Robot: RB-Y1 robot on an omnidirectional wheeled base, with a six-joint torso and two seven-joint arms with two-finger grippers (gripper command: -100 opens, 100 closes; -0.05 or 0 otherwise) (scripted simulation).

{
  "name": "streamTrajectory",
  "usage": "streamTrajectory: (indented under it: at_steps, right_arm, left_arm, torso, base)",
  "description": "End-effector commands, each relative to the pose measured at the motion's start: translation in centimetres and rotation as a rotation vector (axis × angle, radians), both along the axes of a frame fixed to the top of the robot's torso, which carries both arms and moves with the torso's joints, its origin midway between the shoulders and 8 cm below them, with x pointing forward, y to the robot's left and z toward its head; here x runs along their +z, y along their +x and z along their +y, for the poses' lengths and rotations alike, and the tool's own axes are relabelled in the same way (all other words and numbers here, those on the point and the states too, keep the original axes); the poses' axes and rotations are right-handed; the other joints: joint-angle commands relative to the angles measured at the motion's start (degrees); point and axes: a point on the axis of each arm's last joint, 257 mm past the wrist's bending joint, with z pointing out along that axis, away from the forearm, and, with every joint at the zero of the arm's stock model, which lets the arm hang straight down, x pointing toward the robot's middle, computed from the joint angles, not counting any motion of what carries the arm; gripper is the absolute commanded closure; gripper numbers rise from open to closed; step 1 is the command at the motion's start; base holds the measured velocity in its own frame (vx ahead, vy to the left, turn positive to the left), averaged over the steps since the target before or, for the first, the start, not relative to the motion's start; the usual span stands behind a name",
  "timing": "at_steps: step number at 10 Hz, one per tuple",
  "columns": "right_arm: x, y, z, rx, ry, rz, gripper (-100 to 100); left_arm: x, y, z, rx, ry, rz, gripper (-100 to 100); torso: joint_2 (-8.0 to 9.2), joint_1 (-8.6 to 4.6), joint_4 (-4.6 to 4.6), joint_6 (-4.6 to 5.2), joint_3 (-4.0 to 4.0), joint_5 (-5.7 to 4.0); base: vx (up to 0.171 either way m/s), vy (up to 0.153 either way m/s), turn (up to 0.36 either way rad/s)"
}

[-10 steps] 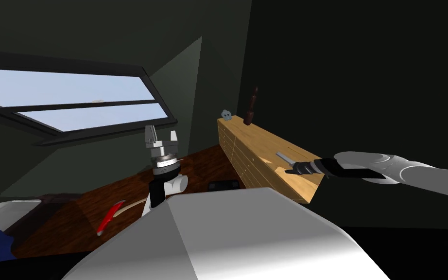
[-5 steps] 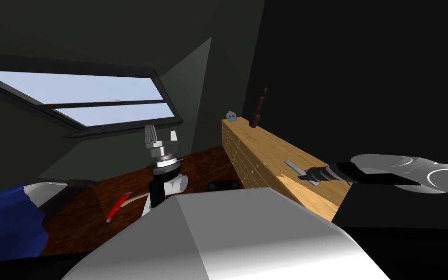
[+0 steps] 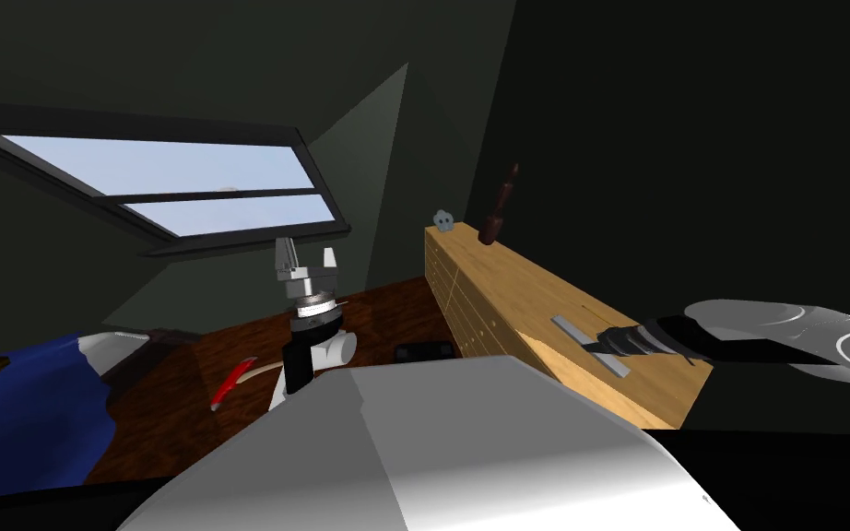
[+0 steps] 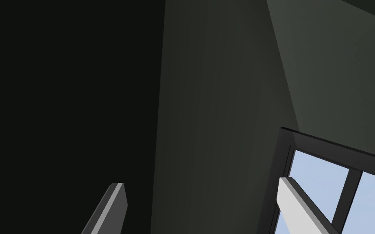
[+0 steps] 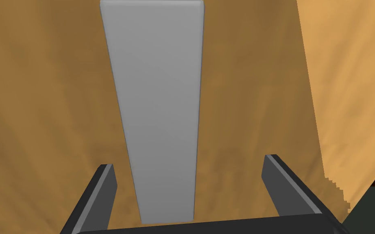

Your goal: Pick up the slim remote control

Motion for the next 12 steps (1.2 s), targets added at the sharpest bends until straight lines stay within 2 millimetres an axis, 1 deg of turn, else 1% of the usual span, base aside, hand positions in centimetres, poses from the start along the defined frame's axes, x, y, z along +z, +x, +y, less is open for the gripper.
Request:
streamTrajectory:
  at_steps: [1,2,3,4,5,6,7,8,10,12]
  right_arm:
    - [-0.5,-2.5,-0.9,-0.033,-0.012,0.051,-100]
    - [-0.9,-3.8,-1.2,-0.048,-0.014,0.077,-100]
    - [-0.9,-3.8,-1.2,-0.048,-0.014,0.077,-100]
    - [-1.2,-4.8,-1.3,-0.058,-0.014,0.096,-100]
    - [-1.1,-4.3,-1.2,-0.054,-0.015,0.085,-100]
    - [-1.1,-4.4,-1.2,-0.054,-0.014,0.087,0]
    - [-1.6,-4.8,-1.4,-0.107,-0.012,0.087,-100]
    - [-1.9,-5.0,-1.5,-0.134,-0.010,0.087,-100]
    - [-2.4,-5.4,-1.7,-0.187,-0.008,0.087,-100]
    - [-2.9,-5.8,-1.9,-0.240,-0.005,0.087,-100]
  left_arm:
    - [0.0,0.0,0.0,0.000,0.000,0.000,0]
    - [0.0,0.0,0.0,0.000,0.000,0.000,0]
    - [0.0,0.0,0.0,0.000,0.000,0.000,0]
    - [0.0,0.0,0.0,0.000,0.000,0.000,0]
    - [0.0,0.0,0.0,0.000,0.000,0.000,0]
    - [0.0,0.0,0.0,0.000,0.000,0.000,0]
    - [0.0,0.0,0.0,0.000,0.000,0.000,0]
    - [0.0,0.0,0.0,0.000,0.000,0.000,0]
    - [0.0,0.0,0.0,0.000,0.000,0.000,0]
    - [0.0,0.0,0.0,0.000,0.000,0.000,0]
  torso:
    - [0.00,0.00,0.00,0.00,0.00,0.00]
    - [-0.09,-0.01,-0.02,0.01,-0.05,0.00]
    - [-0.11,-0.02,-0.03,0.01,-0.07,-0.01]
    - [-0.03,0.03,-0.01,0.03,-0.02,0.01]
    - [0.04,0.08,0.01,0.03,0.02,0.01]
    - [0.13,0.12,0.03,0.04,0.07,0.03]
    - [0.20,0.14,0.05,0.04,0.11,0.03]
    - [0.43,0.08,0.08,-0.07,0.23,0.02]
    - [1.00,-0.01,0.23,0.04,0.58,0.00]
    - [0.96,0.06,0.23,0.04,0.57,0.01]
  base:
    - [0.094,-0.033,0.172]
    - [0.090,-0.036,0.124]
    - [0.059,-0.024,0.032]
    - [0.041,-0.006,0.047]
    - [0.018,-0.002,0.012]
    - [0.000,0.000,0.000]
    - [-0.088,-0.021,0.347]
    - [-0.193,-0.049,0.418]
    - [-0.219,-0.029,0.254]
    - [-0.178,-0.011,0.271]
